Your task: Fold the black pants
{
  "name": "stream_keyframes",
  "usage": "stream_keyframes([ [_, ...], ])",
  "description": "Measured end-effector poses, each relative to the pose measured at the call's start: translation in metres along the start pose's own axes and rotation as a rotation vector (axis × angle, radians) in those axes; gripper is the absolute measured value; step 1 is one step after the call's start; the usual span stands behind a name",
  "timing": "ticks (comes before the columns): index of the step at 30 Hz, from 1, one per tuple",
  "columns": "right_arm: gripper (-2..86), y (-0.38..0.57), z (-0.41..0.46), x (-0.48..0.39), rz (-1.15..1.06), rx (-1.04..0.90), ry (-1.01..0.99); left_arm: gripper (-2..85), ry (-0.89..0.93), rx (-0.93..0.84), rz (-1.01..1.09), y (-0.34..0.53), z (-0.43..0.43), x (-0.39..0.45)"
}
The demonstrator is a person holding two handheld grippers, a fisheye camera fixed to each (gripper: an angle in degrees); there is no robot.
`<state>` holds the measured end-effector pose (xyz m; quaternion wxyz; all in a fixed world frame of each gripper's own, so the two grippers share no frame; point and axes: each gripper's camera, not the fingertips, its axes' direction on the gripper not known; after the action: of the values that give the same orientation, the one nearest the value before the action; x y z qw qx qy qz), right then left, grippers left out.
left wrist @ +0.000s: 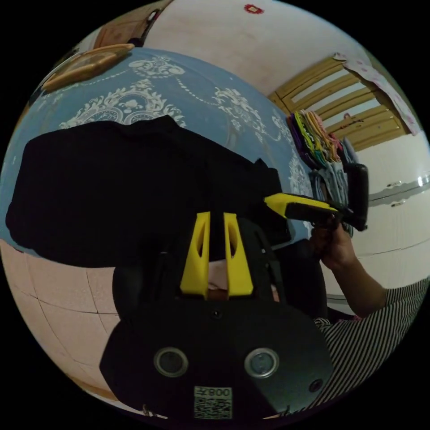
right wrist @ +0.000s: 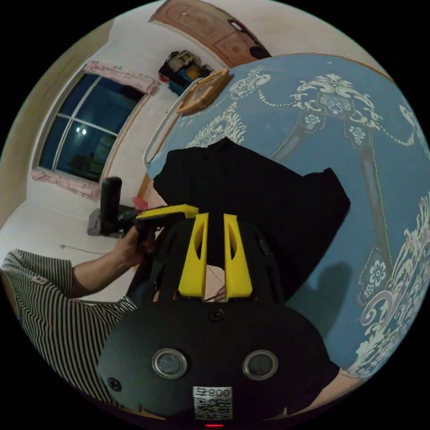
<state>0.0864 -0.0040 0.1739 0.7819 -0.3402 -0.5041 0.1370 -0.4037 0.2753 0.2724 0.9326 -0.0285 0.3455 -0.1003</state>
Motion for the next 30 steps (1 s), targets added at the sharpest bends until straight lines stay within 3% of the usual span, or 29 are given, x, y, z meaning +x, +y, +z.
stream_keyframes([
  [9,8.0,-0.024,0.089,-0.05,-0.275,-0.224,0.321,0.8,-0.038,-0.025,-0.043,-0.016,-0.024,-0.035],
  [15,3.4,-0.023,0.075,-0.035,-0.224,-0.174,0.258,0.4,-0.028,0.017,-0.032,-0.023,-0.05,-0.052],
  [17,2.9,-0.02,0.055,-0.021,-0.159,-0.102,0.177,0.5,-0.012,0.045,-0.019,-0.029,-0.06,-0.056],
  [22,2.2,0.016,-0.043,0.044,0.086,0.28,-0.059,1.2,0.056,0.063,0.079,-0.047,-0.07,-0.049],
  [30,2.0,0.1,-0.116,0.12,0.364,0.605,-0.105,6.6,0.054,-0.063,0.184,-0.083,-0.049,-0.029],
])
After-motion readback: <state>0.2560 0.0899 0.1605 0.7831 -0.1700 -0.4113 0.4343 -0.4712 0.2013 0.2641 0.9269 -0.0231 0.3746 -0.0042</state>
